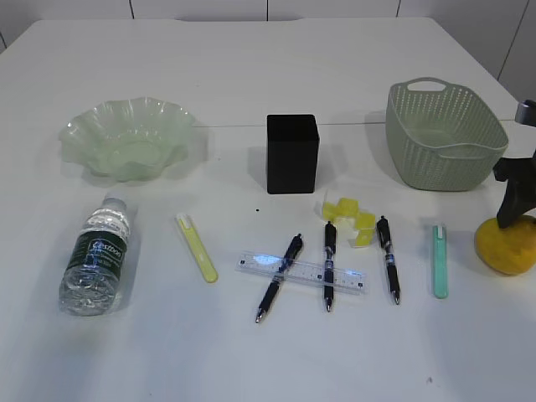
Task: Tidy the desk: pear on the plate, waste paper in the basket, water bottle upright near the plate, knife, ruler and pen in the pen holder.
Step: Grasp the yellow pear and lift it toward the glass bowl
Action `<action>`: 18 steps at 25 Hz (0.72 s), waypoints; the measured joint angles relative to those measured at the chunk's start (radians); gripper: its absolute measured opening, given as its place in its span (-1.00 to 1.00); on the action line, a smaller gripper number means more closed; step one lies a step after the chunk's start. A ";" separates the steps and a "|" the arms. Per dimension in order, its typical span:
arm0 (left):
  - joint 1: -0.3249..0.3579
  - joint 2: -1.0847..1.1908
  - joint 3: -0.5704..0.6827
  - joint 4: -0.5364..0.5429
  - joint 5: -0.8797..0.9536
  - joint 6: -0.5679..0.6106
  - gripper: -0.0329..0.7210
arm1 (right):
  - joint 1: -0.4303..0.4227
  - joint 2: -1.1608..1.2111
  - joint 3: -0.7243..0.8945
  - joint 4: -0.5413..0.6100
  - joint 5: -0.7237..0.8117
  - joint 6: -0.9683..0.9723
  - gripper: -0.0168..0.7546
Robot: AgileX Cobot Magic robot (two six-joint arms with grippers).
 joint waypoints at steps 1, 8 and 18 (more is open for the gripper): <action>0.000 0.000 0.000 0.000 0.000 0.000 0.13 | 0.000 0.000 0.000 0.000 0.000 0.000 0.16; 0.000 0.000 0.000 0.000 0.000 0.000 0.13 | 0.000 0.022 0.008 0.000 -0.002 0.000 0.11; 0.000 0.000 0.000 0.000 0.000 0.000 0.13 | 0.000 0.022 0.008 0.000 -0.003 0.000 -0.15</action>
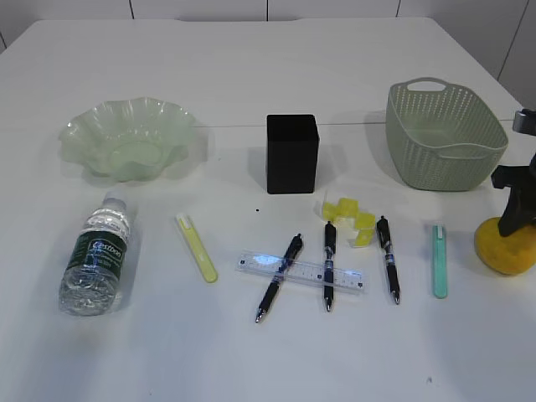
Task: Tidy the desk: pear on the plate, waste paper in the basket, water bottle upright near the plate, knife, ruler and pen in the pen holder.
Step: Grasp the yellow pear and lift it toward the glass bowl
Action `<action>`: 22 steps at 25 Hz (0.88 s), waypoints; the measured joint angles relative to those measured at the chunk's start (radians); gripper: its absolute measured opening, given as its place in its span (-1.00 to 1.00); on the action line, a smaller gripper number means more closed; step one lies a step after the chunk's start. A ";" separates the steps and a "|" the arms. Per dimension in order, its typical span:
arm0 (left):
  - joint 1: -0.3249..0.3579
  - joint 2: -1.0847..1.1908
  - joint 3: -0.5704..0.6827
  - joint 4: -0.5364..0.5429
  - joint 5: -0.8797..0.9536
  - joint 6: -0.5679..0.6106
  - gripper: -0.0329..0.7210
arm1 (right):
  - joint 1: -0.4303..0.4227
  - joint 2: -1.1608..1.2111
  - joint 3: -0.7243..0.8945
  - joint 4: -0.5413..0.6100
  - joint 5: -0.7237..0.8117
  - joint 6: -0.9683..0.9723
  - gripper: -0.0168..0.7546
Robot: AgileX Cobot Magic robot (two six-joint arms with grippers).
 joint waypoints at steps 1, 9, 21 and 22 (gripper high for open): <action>0.000 0.000 0.000 0.000 0.000 0.000 0.13 | 0.000 0.000 0.000 0.002 0.000 0.000 -0.17; 0.000 0.000 0.000 0.000 0.000 0.000 0.13 | 0.000 -0.033 0.000 0.042 0.006 -0.029 -0.27; -0.007 0.000 0.000 -0.005 -0.002 0.065 0.13 | 0.002 -0.175 0.000 0.211 0.098 -0.137 -0.30; -0.007 0.000 0.000 -0.010 -0.002 0.078 0.13 | 0.004 -0.192 0.000 0.233 0.106 -0.147 -0.30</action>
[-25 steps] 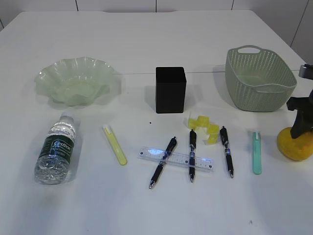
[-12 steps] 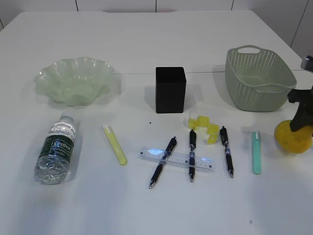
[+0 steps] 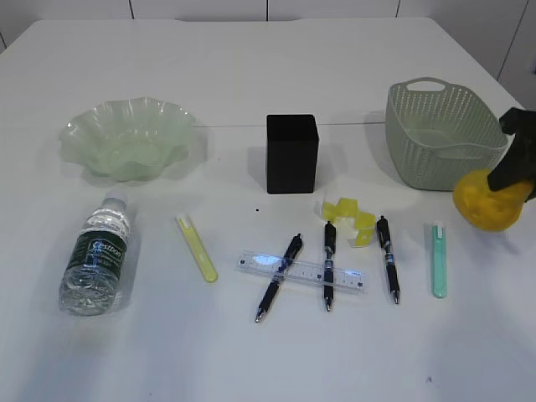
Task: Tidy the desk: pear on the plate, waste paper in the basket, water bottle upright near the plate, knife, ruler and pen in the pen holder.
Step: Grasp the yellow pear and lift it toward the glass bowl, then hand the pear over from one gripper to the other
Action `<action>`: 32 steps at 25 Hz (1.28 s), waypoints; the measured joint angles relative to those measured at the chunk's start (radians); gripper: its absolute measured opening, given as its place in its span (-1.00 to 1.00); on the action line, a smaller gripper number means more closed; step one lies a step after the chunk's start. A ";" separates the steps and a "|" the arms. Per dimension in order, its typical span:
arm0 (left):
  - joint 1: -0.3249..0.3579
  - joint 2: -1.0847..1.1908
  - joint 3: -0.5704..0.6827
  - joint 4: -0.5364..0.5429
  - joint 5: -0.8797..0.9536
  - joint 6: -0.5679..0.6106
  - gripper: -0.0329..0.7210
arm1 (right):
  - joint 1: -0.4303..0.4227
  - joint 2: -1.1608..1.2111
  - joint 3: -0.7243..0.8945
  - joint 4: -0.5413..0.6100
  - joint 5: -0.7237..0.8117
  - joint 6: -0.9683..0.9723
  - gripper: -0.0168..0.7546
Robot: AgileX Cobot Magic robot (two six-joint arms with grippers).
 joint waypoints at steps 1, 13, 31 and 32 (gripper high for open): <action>0.000 0.000 0.000 -0.006 -0.002 0.015 0.13 | 0.005 -0.022 0.000 0.015 0.003 -0.007 -0.30; -0.040 0.000 0.000 -0.490 -0.033 0.624 0.13 | 0.269 -0.171 0.004 0.193 0.047 -0.044 -0.30; -0.458 0.000 0.000 -0.638 -0.242 1.128 0.15 | 0.475 -0.171 0.004 0.339 0.024 -0.049 -0.30; -0.471 0.000 0.000 -0.643 -0.257 1.141 0.17 | 0.475 -0.171 0.004 0.341 0.024 -0.049 -0.30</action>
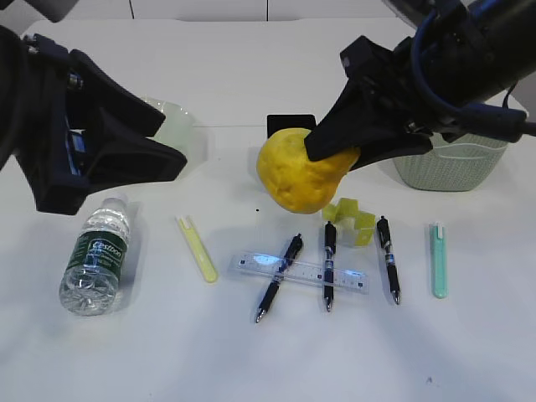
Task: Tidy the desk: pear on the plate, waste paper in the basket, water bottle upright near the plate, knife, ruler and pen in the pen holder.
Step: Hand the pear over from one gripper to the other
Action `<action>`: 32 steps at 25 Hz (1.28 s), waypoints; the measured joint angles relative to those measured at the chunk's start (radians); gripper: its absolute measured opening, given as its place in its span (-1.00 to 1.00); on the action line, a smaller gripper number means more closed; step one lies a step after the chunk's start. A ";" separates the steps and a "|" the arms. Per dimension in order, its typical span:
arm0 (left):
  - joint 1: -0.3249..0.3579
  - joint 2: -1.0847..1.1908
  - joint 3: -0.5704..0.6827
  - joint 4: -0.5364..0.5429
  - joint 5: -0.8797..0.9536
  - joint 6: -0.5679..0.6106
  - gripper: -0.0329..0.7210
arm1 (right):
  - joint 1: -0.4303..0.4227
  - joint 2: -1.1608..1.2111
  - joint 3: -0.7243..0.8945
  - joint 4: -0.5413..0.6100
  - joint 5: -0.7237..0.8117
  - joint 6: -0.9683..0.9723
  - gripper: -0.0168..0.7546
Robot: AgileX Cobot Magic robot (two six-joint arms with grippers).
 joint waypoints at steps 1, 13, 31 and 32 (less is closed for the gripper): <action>-0.016 0.000 0.000 -0.013 -0.011 0.014 0.20 | 0.000 0.000 0.000 0.006 0.000 0.000 -0.30; -0.156 0.044 0.000 -0.074 -0.212 0.153 0.90 | 0.000 0.000 0.000 0.033 0.000 -0.008 -0.30; -0.236 0.170 0.000 -0.079 -0.337 0.238 0.91 | 0.000 0.000 0.000 0.070 -0.033 -0.022 -0.30; -0.236 0.178 0.000 -0.082 -0.349 0.238 0.91 | 0.000 0.000 0.000 0.070 -0.033 -0.022 -0.30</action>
